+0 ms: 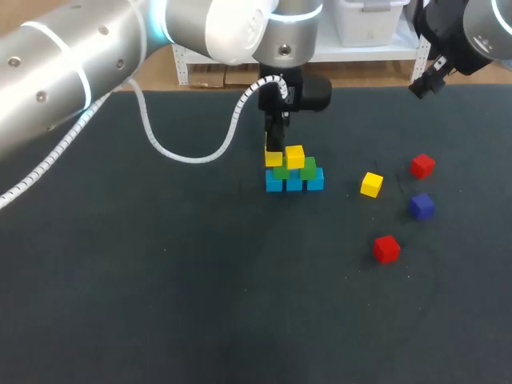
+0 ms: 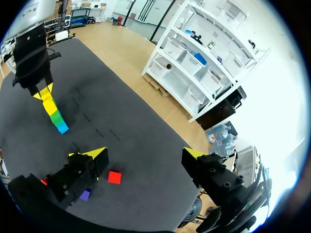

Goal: Place the blue cubes, place green cubes on the blue cubes, place the yellow cubes on the green cubes, then place the red cubes on the yellow cubes, and place purple cube on the red cubes.

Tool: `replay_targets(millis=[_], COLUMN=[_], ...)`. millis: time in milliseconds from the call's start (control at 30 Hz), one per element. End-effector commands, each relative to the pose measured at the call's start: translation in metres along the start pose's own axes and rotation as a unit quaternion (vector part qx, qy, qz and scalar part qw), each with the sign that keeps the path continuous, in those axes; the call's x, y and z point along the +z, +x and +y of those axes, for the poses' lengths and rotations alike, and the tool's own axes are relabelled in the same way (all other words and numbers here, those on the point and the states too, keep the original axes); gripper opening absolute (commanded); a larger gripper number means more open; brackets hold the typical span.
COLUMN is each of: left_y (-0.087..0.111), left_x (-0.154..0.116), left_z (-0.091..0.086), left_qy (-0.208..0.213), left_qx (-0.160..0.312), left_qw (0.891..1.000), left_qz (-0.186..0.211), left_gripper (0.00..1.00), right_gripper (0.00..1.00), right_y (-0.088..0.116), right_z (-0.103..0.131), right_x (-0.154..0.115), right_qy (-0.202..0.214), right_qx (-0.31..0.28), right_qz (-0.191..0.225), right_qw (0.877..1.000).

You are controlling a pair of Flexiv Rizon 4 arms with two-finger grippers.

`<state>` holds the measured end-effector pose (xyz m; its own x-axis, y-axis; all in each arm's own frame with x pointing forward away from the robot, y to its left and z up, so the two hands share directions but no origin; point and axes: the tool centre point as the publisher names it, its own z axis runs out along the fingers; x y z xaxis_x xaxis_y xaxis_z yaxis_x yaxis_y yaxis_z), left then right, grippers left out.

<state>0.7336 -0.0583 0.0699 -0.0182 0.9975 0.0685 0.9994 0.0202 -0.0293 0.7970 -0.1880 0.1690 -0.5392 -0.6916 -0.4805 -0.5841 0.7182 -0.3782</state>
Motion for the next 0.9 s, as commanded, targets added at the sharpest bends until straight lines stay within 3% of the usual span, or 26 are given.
replay_targets(millis=[33, 900], left_y=[-0.0043, -0.0084], left_x=[-0.0015, 0.0045], left_z=[0.0049, 0.0109], left_qy=[0.004, 0.013], left_qx=[0.003, 0.002], left_qw=[1.000, 1.000], left_qz=[0.006, 0.009], left_gripper=[0.00, 0.00], right_gripper=[1.00, 1.00], right_y=[0.0008, 0.0008], right_z=[0.0010, 0.0010], right_x=[0.0003, 0.0003], right_qy=[0.003, 0.003], right_qx=[0.001, 0.001], right_qz=[-0.001, -0.001], right_qw=[1.000, 1.000])
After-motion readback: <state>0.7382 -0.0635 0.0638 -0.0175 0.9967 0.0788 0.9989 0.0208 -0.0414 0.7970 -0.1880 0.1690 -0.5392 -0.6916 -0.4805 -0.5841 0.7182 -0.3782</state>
